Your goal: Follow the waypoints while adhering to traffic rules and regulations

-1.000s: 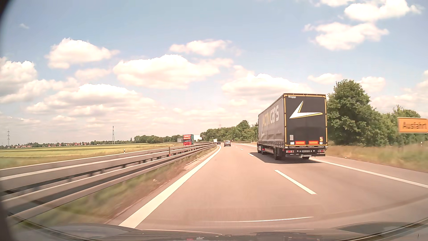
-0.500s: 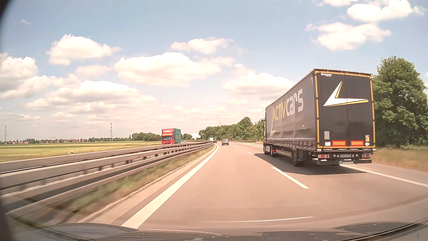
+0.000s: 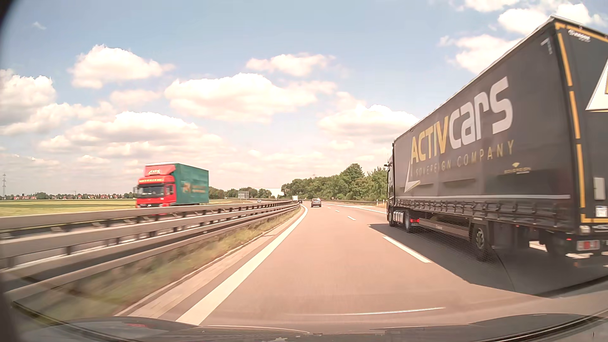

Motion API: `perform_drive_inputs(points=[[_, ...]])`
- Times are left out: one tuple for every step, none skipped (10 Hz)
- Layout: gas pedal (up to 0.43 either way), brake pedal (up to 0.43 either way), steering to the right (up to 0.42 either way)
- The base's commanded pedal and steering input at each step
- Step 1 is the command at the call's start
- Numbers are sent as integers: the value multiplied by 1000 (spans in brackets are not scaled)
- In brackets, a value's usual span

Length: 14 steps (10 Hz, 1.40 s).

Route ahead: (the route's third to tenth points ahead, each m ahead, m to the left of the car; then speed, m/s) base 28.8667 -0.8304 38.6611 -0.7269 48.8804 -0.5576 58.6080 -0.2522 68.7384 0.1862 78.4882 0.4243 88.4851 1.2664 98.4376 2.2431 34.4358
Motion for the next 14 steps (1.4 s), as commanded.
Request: perform_drive_inputs(points=[[280, 6, -7], [280, 12, -7], [280, 12, -8], [280, 12, -10], [280, 12, -10], [280, 12, -10], [280, 6, -10], [280, 12, -10], [280, 12, -10], [280, 12, -10], [280, 6, -8], [280, 12, -7], [280, 12, -6], [280, 6, -7]])
